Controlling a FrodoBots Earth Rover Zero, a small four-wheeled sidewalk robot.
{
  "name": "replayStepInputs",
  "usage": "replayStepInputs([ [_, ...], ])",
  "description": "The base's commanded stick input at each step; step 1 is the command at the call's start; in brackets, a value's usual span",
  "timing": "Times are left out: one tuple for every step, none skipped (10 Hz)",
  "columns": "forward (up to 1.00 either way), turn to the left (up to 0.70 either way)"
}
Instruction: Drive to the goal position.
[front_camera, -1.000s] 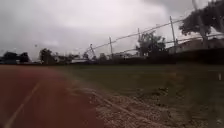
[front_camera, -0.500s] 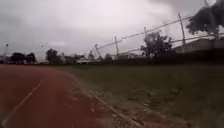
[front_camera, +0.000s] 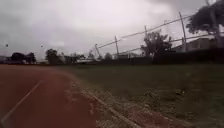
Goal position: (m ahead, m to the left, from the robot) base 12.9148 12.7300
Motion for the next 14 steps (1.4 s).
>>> replayStepInputs([
  [0.00,0.70],
  [0.00,0.70],
  [0.00,0.70],
  [0.00,0.70],
  [0.00,0.70],
  [0.00,0.70],
  [0.00,0.70],
  [0.00,0.70],
  [0.00,0.70],
  [0.00,0.68],
  [0.00,0.33],
  [0.00,0.00],
  [0.00,0.00],
  [0.00,0.00],
])
